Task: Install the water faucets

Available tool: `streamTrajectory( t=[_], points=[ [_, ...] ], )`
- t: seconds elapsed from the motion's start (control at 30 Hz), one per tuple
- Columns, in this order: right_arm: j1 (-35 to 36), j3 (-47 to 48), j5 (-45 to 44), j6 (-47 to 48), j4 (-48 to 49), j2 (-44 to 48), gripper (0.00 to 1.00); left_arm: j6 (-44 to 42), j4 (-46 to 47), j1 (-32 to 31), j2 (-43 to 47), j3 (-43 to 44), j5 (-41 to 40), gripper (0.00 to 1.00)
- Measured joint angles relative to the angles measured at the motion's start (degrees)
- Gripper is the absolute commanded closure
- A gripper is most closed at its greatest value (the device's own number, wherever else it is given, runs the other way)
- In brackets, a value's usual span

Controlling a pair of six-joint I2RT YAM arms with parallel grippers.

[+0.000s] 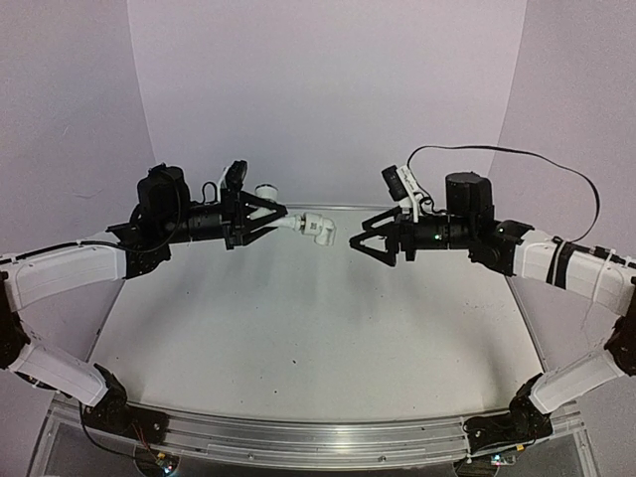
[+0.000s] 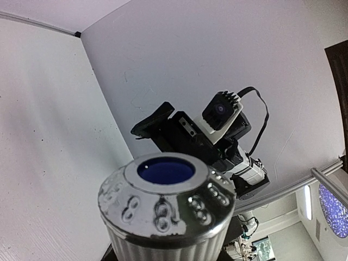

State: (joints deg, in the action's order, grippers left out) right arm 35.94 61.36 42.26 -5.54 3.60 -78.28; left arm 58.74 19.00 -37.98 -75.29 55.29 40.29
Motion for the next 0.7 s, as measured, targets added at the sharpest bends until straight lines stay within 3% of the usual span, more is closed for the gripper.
streamTrajectory(
  t=[0.13,0.23,0.4,0.5,0.6,0.63,0.7],
  points=[
    [0.17,-1.51,4.57,-3.23,7.06,-2.27,0.06,2.84,0.04,-0.94,-0.07,-0.24,-0.22,1.00],
    [0.42,-1.51,7.48,-9.55,14.47,-5.33,0.19,3.04,0.11,-2.29,-0.70,-0.17,0.11,1.00],
    [0.90,-1.49,11.10,-19.19,23.28,-10.19,0.31,2.49,0.07,-3.85,-2.64,-0.11,0.28,1.00],
    [1.92,-1.49,13.03,-23.91,27.12,-12.24,0.30,1.81,0.04,-3.98,-3.15,-0.11,0.24,1.00],
    [3.41,-1.49,14.93,-26.25,29.11,-12.70,0.16,1.07,0.02,-3.98,-3.23,0.57,0.26,1.00],
    [4.37,-1.49,16.00,-26.51,30.18,-12.70,0.18,0.72,0.09,-3.98,-3.34,1.25,0.28,1.00],
    [5.31,-1.60,16.44,-26.64,31.47,-12.70,0.32,0.11,0.15,-3.98,-3.56,2.21,0.50,1.00]
  ],
)
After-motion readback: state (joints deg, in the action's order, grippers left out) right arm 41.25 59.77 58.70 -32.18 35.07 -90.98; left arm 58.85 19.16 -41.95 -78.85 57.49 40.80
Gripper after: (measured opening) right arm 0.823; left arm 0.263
